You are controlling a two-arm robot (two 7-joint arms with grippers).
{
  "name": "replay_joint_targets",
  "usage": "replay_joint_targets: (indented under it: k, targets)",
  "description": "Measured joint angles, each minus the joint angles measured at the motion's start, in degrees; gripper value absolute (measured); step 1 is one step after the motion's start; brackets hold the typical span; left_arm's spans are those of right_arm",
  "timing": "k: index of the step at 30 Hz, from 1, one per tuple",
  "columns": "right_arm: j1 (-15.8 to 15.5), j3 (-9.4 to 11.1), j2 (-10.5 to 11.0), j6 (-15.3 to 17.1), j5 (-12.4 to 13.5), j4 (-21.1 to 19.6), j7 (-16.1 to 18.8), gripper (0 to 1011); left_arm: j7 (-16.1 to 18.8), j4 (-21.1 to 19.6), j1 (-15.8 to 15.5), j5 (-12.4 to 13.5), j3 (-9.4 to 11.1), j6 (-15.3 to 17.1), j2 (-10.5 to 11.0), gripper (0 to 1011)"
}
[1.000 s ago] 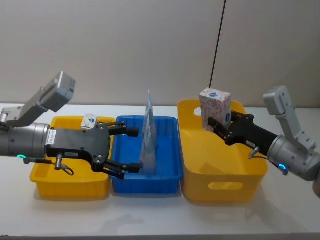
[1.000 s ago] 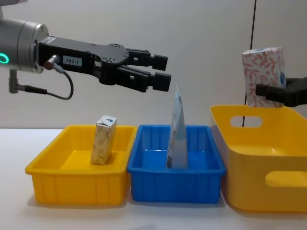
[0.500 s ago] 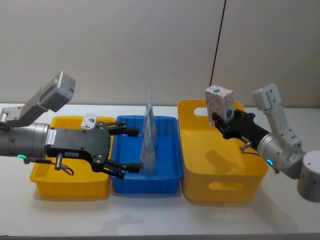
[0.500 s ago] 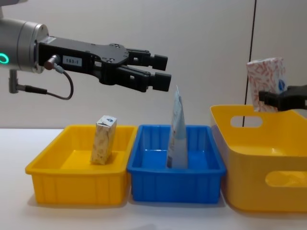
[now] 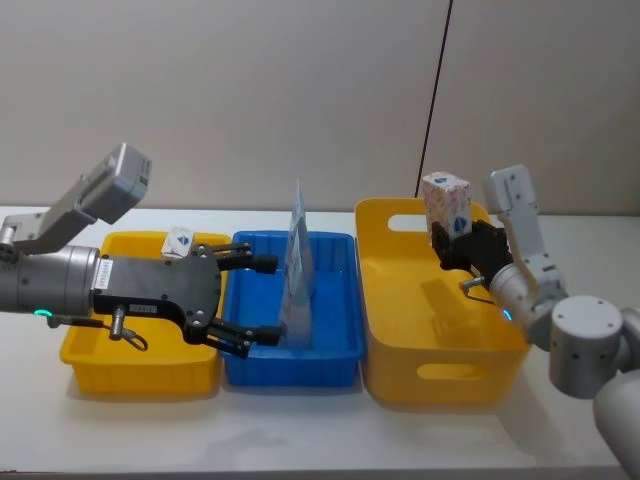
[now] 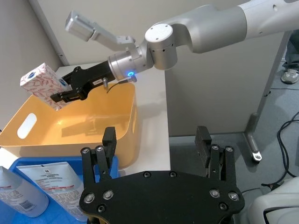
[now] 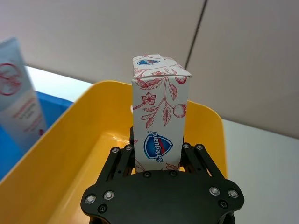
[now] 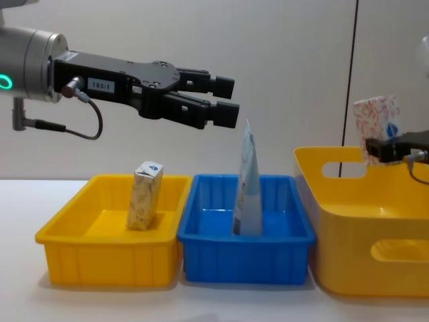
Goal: Bimanual collaborative sorting of washing and personal care products
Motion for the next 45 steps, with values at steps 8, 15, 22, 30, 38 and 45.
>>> replay_joint_targets:
  k: [8, 15, 22, 30, 38, 45]
  targets:
    - [3.4, 0.3, -4.5, 1.4, -2.3, 6.6, -8.0, 367, 0.0, 0.0, 0.0, 0.0, 0.0, 0.0, 0.0, 1001]
    - [6.1, 0.7, -7.7, 1.9, -3.5, 12.0, -13.3, 366, 0.0, 0.0, 0.0, 0.0, 0.0, 0.0, 0.0, 1001]
    - [8.1, 1.3, -10.2, 2.9, -4.2, 15.1, -16.5, 571, 0.0, 0.0, 0.0, 0.0, 0.0, 0.0, 0.0, 1001]
    - [8.3, 2.0, -11.2, 4.3, -4.3, 14.7, -17.5, 819, 0.0, 0.0, 0.0, 0.0, 0.0, 0.0, 0.0, 1001]
    - [7.2, 2.7, -11.2, 6.5, -4.0, 11.3, -16.8, 1004, 0.0, 0.0, 0.0, 0.0, 0.0, 0.0, 0.0, 1001]
    - [4.9, 3.1, -9.9, 8.8, -3.1, 6.0, -13.9, 1004, 0.0, 0.0, 0.0, 0.0, 0.0, 0.0, 0.0, 1001]
